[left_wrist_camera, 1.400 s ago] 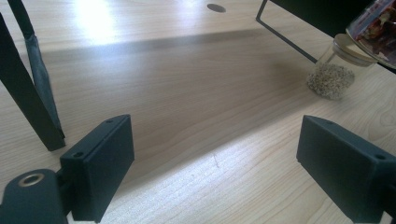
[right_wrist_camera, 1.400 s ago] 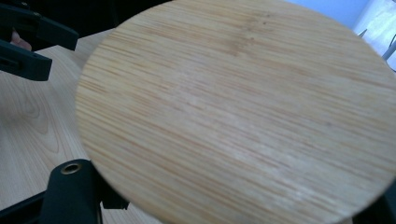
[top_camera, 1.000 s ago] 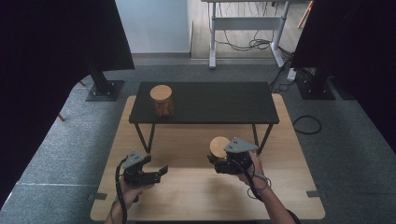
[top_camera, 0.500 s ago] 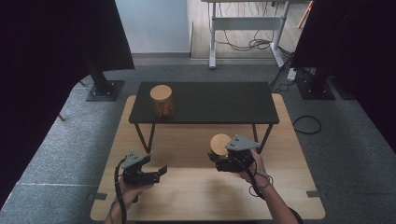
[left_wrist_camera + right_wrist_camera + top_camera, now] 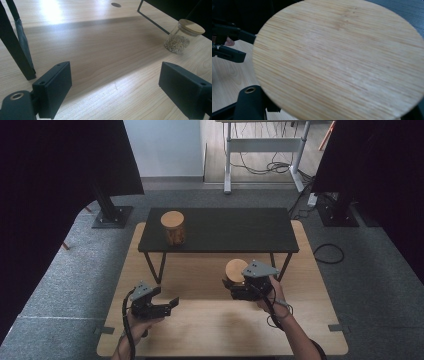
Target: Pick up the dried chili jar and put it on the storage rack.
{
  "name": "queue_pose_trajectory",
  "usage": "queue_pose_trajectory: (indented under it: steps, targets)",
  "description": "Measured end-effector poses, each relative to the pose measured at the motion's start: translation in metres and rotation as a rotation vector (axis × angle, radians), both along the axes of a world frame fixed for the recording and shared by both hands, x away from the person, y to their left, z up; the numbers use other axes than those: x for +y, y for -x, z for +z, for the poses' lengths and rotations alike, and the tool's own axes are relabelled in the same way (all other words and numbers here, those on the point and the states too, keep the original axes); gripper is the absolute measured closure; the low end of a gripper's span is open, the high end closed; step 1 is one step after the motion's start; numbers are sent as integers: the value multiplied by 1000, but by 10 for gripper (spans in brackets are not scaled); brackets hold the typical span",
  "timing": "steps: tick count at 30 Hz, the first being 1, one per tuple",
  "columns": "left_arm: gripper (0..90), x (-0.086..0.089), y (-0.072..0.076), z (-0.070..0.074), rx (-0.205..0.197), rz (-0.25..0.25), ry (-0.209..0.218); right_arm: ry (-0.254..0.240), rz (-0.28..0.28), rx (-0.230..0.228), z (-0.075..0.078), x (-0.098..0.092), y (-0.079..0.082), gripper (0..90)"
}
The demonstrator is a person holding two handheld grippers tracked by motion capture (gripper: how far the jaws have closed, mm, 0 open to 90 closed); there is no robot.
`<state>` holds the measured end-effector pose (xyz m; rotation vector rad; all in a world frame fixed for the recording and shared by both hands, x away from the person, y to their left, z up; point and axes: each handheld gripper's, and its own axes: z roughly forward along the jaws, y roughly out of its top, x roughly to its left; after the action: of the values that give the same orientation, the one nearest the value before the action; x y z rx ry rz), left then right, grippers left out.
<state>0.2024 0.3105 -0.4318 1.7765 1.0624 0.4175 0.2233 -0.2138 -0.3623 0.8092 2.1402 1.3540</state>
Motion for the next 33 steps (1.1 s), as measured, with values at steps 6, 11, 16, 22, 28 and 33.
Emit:
queue_pose_trajectory:
  steps: [6,11,16,22,28,33]
  targets:
    - [106,0,0,0,-1,-4,0,5,-4,-7,4,1,0,247]
    - [106,-1,0,0,-1,-5,-4,4,-8,-13,7,1,-1,247]
    - [106,-1,0,0,-1,-4,-1,7,-1,-20,11,2,-3,246]
    - [106,-2,0,0,1,-8,-6,6,7,-34,18,3,-5,247]
    - [106,-3,0,0,0,-11,-7,3,6,-46,24,4,-6,246]
    - [106,-2,0,1,-3,-13,-7,11,8,-51,29,4,-9,247]
